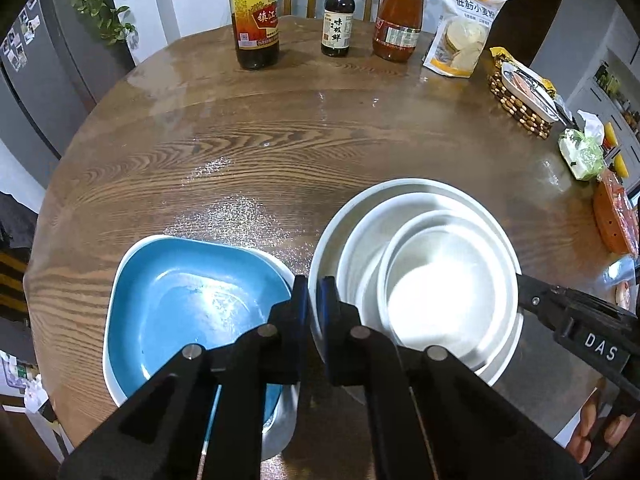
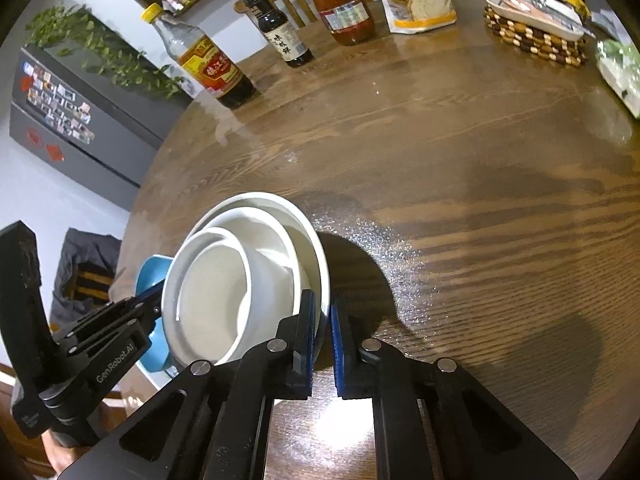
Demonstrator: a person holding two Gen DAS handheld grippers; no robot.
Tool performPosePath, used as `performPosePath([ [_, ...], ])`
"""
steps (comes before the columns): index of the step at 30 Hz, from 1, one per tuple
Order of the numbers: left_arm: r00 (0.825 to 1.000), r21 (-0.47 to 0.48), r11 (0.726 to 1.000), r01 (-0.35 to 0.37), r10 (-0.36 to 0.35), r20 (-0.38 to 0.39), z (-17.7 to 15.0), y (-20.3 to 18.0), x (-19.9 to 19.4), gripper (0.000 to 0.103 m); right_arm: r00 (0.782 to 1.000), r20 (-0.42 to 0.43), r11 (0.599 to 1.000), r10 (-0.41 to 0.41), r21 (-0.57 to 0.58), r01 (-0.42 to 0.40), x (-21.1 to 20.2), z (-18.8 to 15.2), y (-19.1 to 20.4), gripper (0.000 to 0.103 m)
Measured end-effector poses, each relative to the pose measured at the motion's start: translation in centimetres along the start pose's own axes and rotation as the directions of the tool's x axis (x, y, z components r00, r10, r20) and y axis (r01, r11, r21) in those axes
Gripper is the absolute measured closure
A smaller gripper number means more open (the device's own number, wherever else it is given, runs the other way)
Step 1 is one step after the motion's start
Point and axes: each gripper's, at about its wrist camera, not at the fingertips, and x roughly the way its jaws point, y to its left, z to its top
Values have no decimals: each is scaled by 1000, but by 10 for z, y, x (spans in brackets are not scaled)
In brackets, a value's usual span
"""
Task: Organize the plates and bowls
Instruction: 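Grasp the rim of the white bowl stack with the left gripper, then lift the bowl stack with the left gripper and carry it over the light-blue square dish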
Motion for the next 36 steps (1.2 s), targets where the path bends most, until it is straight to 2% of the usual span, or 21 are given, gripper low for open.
performPosePath([
  [13, 1000, -21, 1000, 8, -8, 3, -1, -2, -1, 100, 1000, 22, 1000, -17, 19, 17, -7, -1, 4, 92],
  [20, 999, -34, 999, 8, -7, 38, 1, 2, -15, 100, 999, 50, 1000, -11, 7, 11, -17, 1, 13, 92],
  [29, 993, -98, 995, -21, 32, 110, 0, 35, -48, 100, 997, 74, 996, 20, -90, -13, -25, 7, 56, 92],
  [36, 989, -180, 981, -73, 95, 115, -15, 76, -62, 100, 997, 35, 985, 63, -166, -56, -7, 5, 95, 92],
])
